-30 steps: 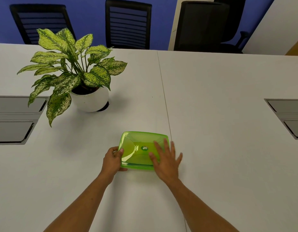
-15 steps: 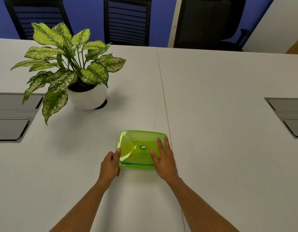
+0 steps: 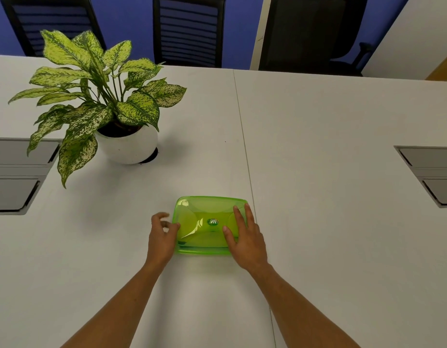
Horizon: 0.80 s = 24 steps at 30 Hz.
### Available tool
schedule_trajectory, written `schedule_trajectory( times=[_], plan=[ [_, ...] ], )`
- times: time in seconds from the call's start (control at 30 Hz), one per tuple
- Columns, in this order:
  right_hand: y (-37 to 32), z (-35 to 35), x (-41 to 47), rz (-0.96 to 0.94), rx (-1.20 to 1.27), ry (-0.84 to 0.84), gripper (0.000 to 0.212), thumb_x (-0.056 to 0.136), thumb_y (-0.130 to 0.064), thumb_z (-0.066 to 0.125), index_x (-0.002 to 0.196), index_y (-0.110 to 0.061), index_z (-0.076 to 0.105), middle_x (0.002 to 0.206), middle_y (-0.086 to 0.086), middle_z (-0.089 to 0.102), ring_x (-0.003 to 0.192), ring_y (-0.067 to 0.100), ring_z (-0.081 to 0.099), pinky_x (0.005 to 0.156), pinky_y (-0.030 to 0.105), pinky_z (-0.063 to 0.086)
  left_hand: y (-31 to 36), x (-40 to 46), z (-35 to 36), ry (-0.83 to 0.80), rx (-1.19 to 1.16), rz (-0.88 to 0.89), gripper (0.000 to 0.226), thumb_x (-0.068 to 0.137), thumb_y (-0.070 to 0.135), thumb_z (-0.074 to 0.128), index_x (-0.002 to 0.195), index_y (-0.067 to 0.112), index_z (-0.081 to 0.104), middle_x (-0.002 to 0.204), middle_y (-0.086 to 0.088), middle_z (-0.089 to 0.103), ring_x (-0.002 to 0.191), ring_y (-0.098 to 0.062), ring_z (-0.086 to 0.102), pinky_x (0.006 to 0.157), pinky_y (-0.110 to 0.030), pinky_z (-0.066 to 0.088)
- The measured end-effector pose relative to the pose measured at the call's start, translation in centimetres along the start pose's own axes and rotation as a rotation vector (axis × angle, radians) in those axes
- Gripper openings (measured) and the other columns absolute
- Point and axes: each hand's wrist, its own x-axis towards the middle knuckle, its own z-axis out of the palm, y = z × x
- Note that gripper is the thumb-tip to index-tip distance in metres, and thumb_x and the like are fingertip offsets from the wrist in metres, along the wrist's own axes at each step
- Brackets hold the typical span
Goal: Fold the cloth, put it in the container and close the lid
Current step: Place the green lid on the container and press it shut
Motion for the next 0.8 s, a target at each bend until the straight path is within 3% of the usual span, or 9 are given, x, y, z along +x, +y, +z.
schedule_trajectory(
  times=[0.07, 0.17, 0.3, 0.5, 0.67, 0.8],
  plan=[
    [0.0, -0.1, 0.6, 0.009, -0.038, 0.023, 0.064, 0.090, -0.055, 0.042, 0.146, -0.028, 0.027, 0.159, 0.004, 0.015, 0.128, 0.030, 0.041, 0.099, 0.043, 0.040, 1.1, 0.9, 0.4, 0.024, 0.090, 0.091, 0.044, 0.090, 0.015, 0.054, 0.129, 0.032, 0.043, 0.107, -0.005, 0.054, 0.083, -0.024, 0.058, 0.071, -0.036, 0.049],
    [-0.1, -0.1, 1.3, 0.038, -0.039, 0.029, 0.067, 0.082, -0.056, 0.046, 0.141, -0.026, 0.034, 0.155, 0.005, 0.023, 0.123, 0.031, 0.044, 0.096, 0.042, 0.041, 2.0, 1.9, 1.2, 0.034, 0.290, 0.174, 0.041, 0.098, 0.031, 0.042, 0.138, 0.039, 0.040, 0.118, -0.004, 0.052, 0.098, -0.026, 0.058, 0.088, -0.043, 0.047],
    [-0.1, 0.7, 1.2, 0.032, -0.047, 0.035, 0.070, 0.083, -0.058, 0.038, 0.145, -0.030, 0.025, 0.158, 0.003, 0.016, 0.126, 0.029, 0.042, 0.096, 0.043, 0.042, 1.5, 2.3, 1.9, 0.039, 0.430, 0.192, 0.042, 0.100, 0.043, 0.032, 0.141, 0.039, 0.041, 0.114, -0.009, 0.053, 0.101, -0.032, 0.059, 0.082, -0.038, 0.041],
    [-0.1, 0.6, 1.2, 0.022, -0.026, 0.000, 0.072, 0.086, -0.061, 0.032, 0.149, -0.036, 0.011, 0.162, -0.003, 0.003, 0.132, 0.029, 0.037, 0.101, 0.043, 0.039, 1.2, 2.4, 2.0, 0.075, 0.373, 0.180, 0.042, 0.100, 0.044, 0.033, 0.141, 0.040, 0.043, 0.100, -0.006, 0.056, 0.103, -0.033, 0.058, 0.089, -0.042, 0.044],
    [-0.1, 0.6, 1.4, 0.025, -0.028, 0.002, 0.073, 0.084, -0.062, 0.031, 0.149, -0.035, 0.010, 0.161, -0.003, 0.003, 0.126, 0.032, 0.044, 0.099, 0.043, 0.042, 1.2, 2.6, 2.0, 0.082, 0.307, 0.215, 0.041, 0.100, 0.039, 0.039, 0.139, 0.034, 0.049, 0.125, -0.012, 0.064, 0.115, -0.032, 0.057, 0.097, -0.043, 0.044],
    [-0.1, 0.6, 1.5, 0.027, -0.033, -0.005, 0.073, 0.085, -0.061, 0.034, 0.149, -0.034, 0.013, 0.161, -0.002, 0.005, 0.124, 0.034, 0.045, 0.098, 0.044, 0.043, 1.2, 2.7, 2.0, 0.076, 0.279, 0.220, 0.040, 0.100, 0.037, 0.042, 0.138, 0.033, 0.051, 0.132, -0.012, 0.062, 0.119, -0.031, 0.057, 0.099, -0.041, 0.045]
  ],
)
